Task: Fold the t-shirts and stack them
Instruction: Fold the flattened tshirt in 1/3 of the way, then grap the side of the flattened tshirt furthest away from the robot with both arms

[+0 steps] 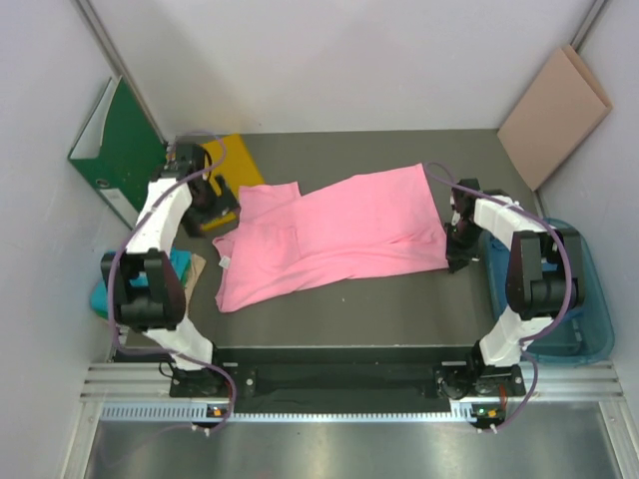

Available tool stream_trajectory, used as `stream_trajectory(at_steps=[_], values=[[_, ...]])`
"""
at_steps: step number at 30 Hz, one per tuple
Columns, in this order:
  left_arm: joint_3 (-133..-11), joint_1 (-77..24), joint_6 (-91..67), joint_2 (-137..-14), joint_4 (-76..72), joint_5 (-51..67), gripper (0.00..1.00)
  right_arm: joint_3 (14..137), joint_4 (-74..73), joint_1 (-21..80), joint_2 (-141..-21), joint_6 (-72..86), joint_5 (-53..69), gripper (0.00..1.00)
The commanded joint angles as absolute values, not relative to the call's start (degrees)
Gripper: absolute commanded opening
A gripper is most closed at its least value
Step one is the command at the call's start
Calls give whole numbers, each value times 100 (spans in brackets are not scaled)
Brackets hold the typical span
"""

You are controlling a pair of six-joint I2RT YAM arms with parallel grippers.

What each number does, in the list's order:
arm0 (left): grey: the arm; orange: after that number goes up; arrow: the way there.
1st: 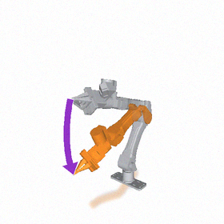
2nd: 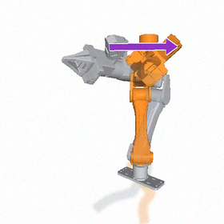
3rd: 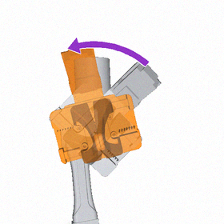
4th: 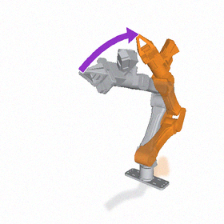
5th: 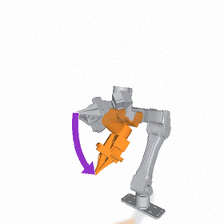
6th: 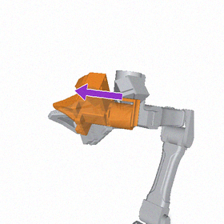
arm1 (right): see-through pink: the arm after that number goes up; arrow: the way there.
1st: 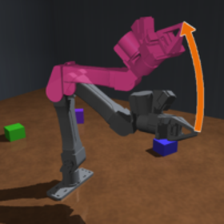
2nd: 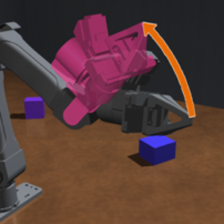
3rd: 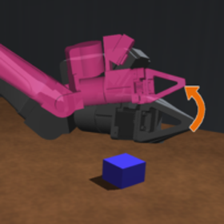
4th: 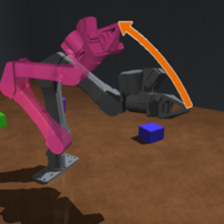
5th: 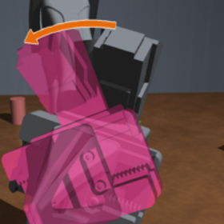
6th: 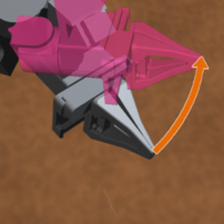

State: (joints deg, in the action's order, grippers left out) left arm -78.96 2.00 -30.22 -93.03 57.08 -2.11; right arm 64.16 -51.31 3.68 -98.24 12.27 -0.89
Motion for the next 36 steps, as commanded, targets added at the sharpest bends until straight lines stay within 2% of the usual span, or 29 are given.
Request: stream_trajectory(at_steps=[1, 2, 4, 5, 7, 8, 9, 12, 17, 19, 21, 22, 23, 26, 27, 36], values=[[-9450, 229, -2839, -10623, 4807, 298, 99, 6486, -5361, 334, -9800, 1423, -53, 4], [-9849, 229, -2813, -11339, 4921, 368, 99, 6521, -5387, 334, -9826, 1450, -53, 19], [-10988, 229, -2742, -12011, 5377, 580, 99, 6670, -5423, 343, -9853, 1520, -62, 38], [-11273, 237, -2690, -12545, 5457, 641, 99, 6741, -5458, 351, -9826, 1538, -88, 52], [-11931, 229, -2646, -12944, 5476, 852, 99, 7021, -5510, 343, -9756, 1617, -114, 64], [-12075, 229, -2593, -13207, 5458, 905, 99, 7127, -5528, 351, -9695, 1669, -149, 73], [-12207, 229, -2593, -13314, 5449, 923, 99, 7345, -5546, 352, -9651, 1722, -167, 75], [-12375, 229, -2584, -13543, 5230, 906, 99, 7681, -5433, 343, -9536, 1880, -167, 79], [-12358, 237, -2645, -13728, 4861, 966, 99, 7989, -5028, 351, -9667, 2021, 17, 79], [-12349, 237, -2672, -13790, 4764, 1028, 96, 8007, -4581, 352, -9782, 1995, 306, 79], [-12357, 237, -2698, -13843, 4702, 1072, 87, 8173, -4203, 360, -10124, 2021, 360, 79], [-12392, 237, -2698, -13869, 4693, 1107, 76, 8270, -4097, 352, -10273, 2030, 456, 79], [-12393, 246, -2707, -13904, 4667, 1160, 54, 8575, -4044, 360, -10605, 2039, 501, 79], [-12392, 264, -2707, -13957, 4641, 1195, 23, 9304, -3868, 352, -11299, 2100, 632, 79], [-12393, 272, -2707, -13974, 4641, 1178, 0, 9508, -3806, 360, -11459, 2118, 615, 79], [-12428, 360, -2567, -13790, 4641, 1028, 0, 10871, -2981, 343, -12901, 2135, 633, 79]])
